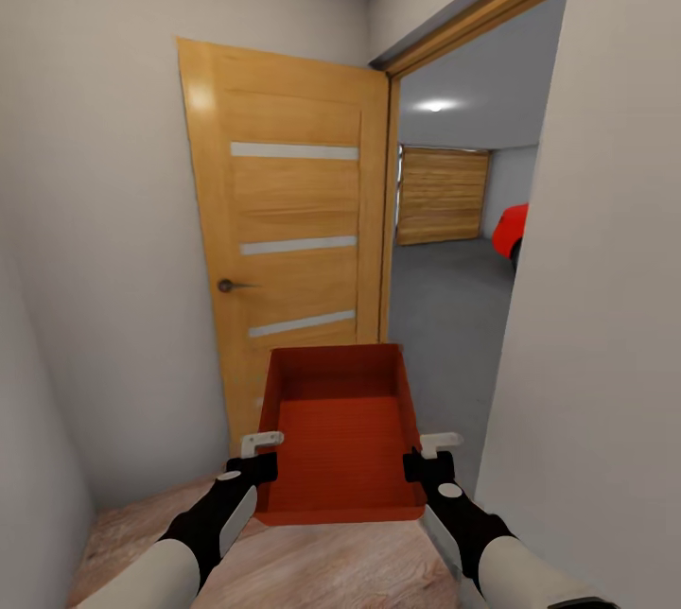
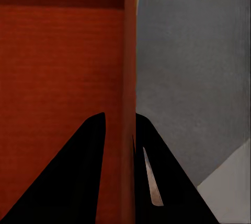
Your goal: Move the two storage containers from the living room to the garage. In the garage, place one container on the floor and stack the other container on top of it (either order is fine).
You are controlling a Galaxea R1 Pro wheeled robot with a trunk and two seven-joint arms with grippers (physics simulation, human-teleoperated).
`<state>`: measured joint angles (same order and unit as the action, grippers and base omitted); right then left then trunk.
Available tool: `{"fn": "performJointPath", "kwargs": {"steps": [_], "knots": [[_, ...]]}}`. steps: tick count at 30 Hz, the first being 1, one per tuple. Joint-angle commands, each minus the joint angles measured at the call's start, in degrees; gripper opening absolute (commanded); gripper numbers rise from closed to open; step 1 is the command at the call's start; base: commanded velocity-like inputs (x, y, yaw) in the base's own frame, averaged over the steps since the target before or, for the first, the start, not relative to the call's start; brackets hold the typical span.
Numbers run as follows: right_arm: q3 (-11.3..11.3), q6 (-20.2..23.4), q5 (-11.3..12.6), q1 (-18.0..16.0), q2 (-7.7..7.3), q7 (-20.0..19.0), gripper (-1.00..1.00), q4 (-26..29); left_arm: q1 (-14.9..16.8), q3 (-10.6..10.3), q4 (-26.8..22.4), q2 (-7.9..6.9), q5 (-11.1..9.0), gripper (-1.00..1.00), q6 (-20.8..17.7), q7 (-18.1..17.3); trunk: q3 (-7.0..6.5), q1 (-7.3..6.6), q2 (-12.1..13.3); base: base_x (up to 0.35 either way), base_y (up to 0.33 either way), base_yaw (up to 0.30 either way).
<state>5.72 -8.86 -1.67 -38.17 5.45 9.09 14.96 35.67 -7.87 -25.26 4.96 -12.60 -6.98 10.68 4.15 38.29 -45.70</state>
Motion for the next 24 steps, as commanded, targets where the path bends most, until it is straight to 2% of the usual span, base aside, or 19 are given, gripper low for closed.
{"fn": "performJointPath", "kwargs": {"steps": [1,24], "knots": [[-0.8,0.1,2.4,-0.1,0.00,-0.3,-1.00,-0.1,0.0,2.2,-0.2,-0.39,0.6,-1.00,3.4,5.1,0.09,0.01,-0.1,0.000,0.000,-0.285],[-0.8,0.1,2.4,-0.1,0.00,-0.3,-1.00,-0.1,0.0,2.2,0.6,-0.39,0.5,-1.00,3.5,5.0,0.09,0.01,-0.1,0.016,0.005,-0.285]]}}
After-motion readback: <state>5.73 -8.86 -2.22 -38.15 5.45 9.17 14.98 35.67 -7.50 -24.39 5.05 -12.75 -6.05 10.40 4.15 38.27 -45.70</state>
